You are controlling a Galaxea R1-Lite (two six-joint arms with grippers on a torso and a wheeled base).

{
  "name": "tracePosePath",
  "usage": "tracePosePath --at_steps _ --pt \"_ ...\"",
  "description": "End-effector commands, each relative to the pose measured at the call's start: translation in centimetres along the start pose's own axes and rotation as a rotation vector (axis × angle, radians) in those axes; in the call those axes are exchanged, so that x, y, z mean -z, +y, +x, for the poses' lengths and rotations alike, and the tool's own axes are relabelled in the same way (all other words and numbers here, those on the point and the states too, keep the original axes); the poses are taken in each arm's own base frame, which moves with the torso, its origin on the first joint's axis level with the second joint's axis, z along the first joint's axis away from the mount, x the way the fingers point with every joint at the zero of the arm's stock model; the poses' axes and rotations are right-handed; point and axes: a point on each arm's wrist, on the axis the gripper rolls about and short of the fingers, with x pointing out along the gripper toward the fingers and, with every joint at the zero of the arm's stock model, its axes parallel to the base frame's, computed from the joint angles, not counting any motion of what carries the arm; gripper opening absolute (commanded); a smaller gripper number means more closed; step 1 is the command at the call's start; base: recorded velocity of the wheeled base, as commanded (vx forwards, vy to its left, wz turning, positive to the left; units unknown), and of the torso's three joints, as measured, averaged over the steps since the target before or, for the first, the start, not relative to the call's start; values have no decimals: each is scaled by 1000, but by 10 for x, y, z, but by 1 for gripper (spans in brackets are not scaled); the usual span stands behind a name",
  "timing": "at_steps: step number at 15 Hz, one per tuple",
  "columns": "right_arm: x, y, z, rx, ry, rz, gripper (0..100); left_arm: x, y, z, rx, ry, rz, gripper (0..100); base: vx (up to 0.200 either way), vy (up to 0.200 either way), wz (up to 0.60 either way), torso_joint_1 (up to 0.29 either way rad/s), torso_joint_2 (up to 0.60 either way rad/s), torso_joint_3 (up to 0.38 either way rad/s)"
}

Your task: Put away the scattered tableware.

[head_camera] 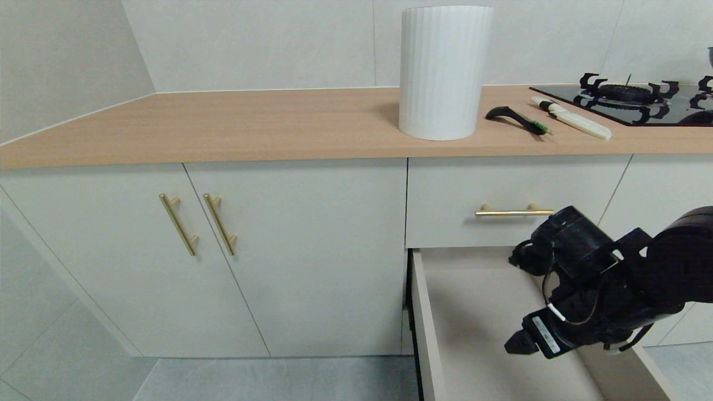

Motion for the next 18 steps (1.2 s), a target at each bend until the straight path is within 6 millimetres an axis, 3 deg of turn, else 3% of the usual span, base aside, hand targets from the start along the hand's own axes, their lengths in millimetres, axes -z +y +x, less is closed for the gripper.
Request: tracePosePath --at_steps 1,5,18 --pt "-12 -16 -28 -2 -154 78 100 0 0 0 -1 0 0 100 0 0 0 0 0 0" --pt "-15 -28 -50 6 -283 126 100 0 0 0 -1 0 0 100 0 0 0 0 0 0" --pt "-14 -31 -63 2 -373 143 100 0 0 0 0 0 0 100 0 0 0 2 -14 -13"
